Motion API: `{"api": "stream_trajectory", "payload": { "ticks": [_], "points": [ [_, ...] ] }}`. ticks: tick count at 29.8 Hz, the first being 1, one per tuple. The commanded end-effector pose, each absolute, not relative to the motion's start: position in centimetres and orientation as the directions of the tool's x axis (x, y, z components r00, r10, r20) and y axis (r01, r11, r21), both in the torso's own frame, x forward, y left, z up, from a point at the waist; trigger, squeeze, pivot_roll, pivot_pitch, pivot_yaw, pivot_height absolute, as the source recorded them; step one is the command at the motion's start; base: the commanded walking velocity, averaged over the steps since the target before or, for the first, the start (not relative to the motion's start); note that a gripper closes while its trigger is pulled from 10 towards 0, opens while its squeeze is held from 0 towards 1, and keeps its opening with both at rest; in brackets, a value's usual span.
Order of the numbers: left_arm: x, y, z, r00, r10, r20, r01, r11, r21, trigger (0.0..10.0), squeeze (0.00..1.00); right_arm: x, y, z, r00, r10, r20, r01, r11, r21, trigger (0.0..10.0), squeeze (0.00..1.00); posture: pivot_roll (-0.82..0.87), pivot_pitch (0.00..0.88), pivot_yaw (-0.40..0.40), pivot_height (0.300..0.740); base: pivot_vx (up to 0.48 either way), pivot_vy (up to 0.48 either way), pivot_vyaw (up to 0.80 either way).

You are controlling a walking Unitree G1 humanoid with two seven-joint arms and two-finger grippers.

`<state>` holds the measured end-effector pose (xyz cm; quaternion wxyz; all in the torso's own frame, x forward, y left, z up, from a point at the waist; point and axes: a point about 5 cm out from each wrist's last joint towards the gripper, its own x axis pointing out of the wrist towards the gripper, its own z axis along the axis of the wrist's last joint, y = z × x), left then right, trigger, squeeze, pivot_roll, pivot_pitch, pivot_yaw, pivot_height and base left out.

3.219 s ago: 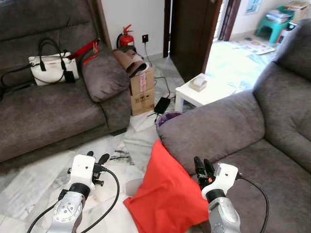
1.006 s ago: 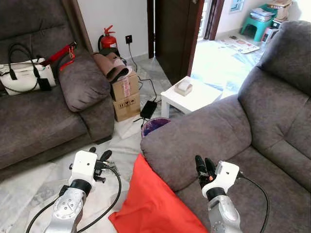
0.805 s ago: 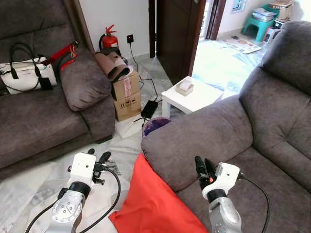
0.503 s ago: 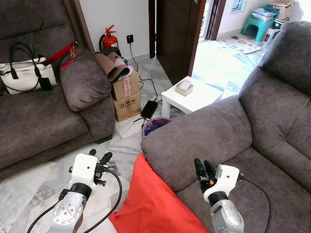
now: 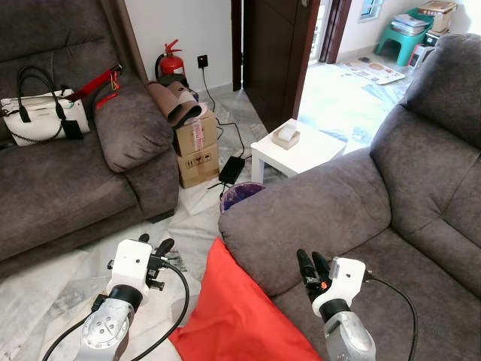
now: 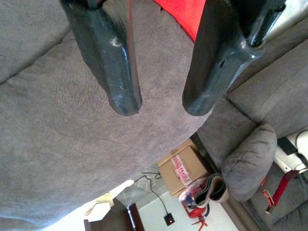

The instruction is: Move the pillow to the sofa from floor

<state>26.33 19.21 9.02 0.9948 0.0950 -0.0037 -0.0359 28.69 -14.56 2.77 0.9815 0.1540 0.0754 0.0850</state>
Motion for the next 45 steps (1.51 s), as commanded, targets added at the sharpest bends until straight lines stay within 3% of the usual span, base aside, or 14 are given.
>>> {"api": "stream_trajectory", "payload": {
  "ticks": [1, 20, 28, 45],
  "points": [
    [26.1, 19.2, 9.0, 0.997, -0.073, -0.005, 0.073, 0.978, 0.194, 10.0, 0.00, 28.6, -14.6, 3.1, 0.976, 0.192, -0.098, -0.152, 0.936, 0.316, 10.0, 0.00, 0.07, 0.141, 0.052, 0.688, 0.000, 0.000, 0.00],
    [26.3, 18.5, 8.9, 0.996, -0.091, -0.007, 0.090, 0.978, 0.189, 10.0, 0.00, 28.8, -14.6, 2.9, 0.974, 0.188, -0.124, -0.146, 0.946, 0.288, 10.0, 0.00, 0.05, 0.105, 0.054, 0.688, 0.000, 0.000, 0.00],
    [26.1, 18.8, 8.5, 0.997, -0.076, -0.018, 0.079, 0.980, 0.185, 10.0, 0.00, 28.9, -14.6, 2.9, 0.973, 0.187, -0.134, -0.145, 0.950, 0.278, 10.0, 0.00, 0.05, 0.124, 0.049, 0.668, 0.000, 0.000, 0.00],
    [25.2, 19.0, 6.9, 0.996, -0.050, -0.078, 0.063, 0.982, 0.175, 10.0, 0.00, 28.9, -15.1, 3.3, 0.981, 0.162, -0.103, -0.125, 0.947, 0.295, 10.0, 0.00, 0.05, 0.141, 0.038, 0.668, 0.000, 0.000, 0.00]
  ]
}}
